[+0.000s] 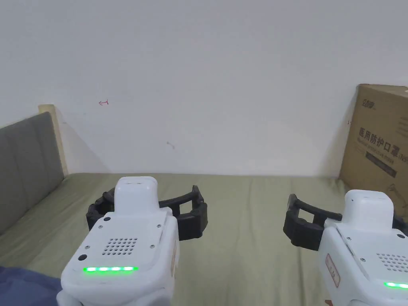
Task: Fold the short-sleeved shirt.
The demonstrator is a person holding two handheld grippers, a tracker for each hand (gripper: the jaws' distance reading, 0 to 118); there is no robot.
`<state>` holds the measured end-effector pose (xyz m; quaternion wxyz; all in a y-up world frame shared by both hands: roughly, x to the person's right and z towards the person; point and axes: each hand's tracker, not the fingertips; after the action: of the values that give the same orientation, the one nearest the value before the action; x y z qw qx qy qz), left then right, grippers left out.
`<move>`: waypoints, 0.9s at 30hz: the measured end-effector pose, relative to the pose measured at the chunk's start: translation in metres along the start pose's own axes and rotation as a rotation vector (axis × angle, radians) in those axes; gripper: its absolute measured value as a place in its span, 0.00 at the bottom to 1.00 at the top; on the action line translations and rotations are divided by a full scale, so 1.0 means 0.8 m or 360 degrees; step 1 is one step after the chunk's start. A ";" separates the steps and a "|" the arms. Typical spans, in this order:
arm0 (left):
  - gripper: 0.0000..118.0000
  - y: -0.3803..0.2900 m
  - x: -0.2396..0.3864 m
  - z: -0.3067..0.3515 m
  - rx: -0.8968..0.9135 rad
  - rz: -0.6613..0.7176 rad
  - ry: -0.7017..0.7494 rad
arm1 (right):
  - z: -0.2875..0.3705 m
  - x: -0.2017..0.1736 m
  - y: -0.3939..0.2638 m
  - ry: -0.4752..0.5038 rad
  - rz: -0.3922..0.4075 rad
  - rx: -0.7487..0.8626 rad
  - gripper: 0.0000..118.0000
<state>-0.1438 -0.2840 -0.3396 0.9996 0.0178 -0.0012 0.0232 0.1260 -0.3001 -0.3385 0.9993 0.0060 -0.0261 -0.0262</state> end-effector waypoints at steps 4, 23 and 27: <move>1.00 0.001 0.000 -0.002 -0.0012 0.0006 0.0011 | 0.000 0.003 0.001 0.0014 -0.0025 -0.0017 1.00; 1.00 -0.004 0.005 -0.001 -0.0020 -0.0014 0.0030 | 0.002 0.004 -0.001 0.0019 0.0014 -0.0037 1.00; 1.00 -0.006 0.007 -0.001 -0.0025 -0.0017 0.0028 | 0.003 0.004 0.000 0.0002 0.0017 -0.0032 1.00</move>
<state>-0.1381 -0.2883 -0.3404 0.9998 0.0098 0.0074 0.0181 0.1293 -0.3007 -0.3361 0.9994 -0.0042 -0.0254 -0.0212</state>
